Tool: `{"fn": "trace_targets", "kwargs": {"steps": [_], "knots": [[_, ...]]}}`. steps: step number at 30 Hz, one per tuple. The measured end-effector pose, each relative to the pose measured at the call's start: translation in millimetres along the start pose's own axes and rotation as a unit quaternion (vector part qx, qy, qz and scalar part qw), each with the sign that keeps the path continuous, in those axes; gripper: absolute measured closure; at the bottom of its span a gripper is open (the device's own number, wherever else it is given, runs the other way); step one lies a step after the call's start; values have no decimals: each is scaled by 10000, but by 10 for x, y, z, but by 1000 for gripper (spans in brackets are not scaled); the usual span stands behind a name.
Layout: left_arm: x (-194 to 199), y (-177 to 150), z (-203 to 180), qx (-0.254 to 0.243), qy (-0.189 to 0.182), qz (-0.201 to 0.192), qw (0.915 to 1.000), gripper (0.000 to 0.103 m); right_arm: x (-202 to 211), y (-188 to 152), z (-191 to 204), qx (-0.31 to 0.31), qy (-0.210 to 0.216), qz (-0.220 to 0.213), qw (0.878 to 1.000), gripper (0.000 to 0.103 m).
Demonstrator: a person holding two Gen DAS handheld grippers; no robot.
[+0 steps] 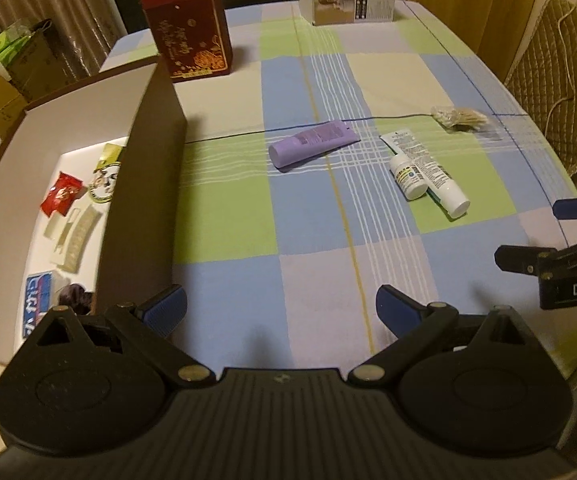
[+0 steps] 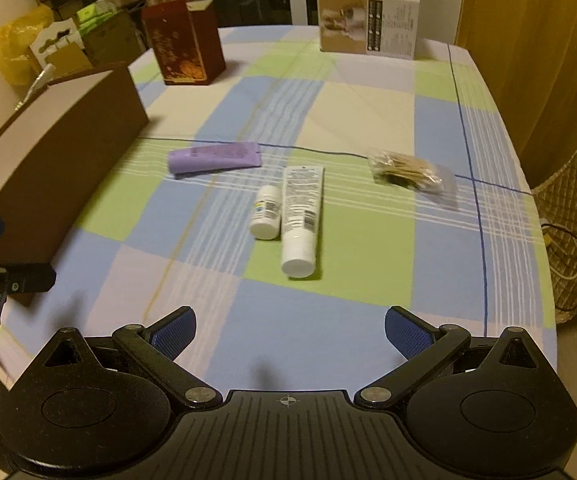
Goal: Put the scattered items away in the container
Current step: 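Grasp the white bottle with left tool while right tool grasps the white toothpaste tube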
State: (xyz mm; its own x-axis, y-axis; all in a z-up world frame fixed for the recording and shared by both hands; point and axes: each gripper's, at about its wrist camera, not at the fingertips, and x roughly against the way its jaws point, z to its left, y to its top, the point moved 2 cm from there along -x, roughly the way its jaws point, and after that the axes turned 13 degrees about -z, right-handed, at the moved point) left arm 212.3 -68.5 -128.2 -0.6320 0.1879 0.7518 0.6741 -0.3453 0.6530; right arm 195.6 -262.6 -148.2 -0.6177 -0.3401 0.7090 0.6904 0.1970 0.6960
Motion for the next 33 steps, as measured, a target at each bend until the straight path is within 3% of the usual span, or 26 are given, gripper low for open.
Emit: {"fn": "trace_targets", "kwargs": {"steps": [5,18,20,25,26,27,30,32,33], "knots": [[-252,49,-45,0,-64,90,9999,4,-260,57,-146,-132,31,58,9999,0],[-765,175,-108,13,-157,175,9997,4,-793,182,-170,315,1,86,9995,0],[-807,179,-103,-12,-159,182,9997,4,-857,180,-163,350,26,122,9993,18],[-873,181,-66,25,-135,201,9997,4,-1007,170,-171,393,-29,173,9991,20],[-887,181,-61,32,-132,204,9997,5,-1025,166,-172,423,-44,169,9990,35],[-901,182,-56,34,-134,209,9997,5,-1049,162,-176,443,-17,199,9988,43],[-920,180,-66,18,-173,208,9996,5,-1079,147,-186,477,-28,206,9986,52],[-928,182,-87,0,-220,198,9996,5,-1065,135,-182,616,-44,166,9980,69],[-935,183,-103,-10,-256,190,9995,6,-1055,131,-196,620,-62,174,9979,69]]}}
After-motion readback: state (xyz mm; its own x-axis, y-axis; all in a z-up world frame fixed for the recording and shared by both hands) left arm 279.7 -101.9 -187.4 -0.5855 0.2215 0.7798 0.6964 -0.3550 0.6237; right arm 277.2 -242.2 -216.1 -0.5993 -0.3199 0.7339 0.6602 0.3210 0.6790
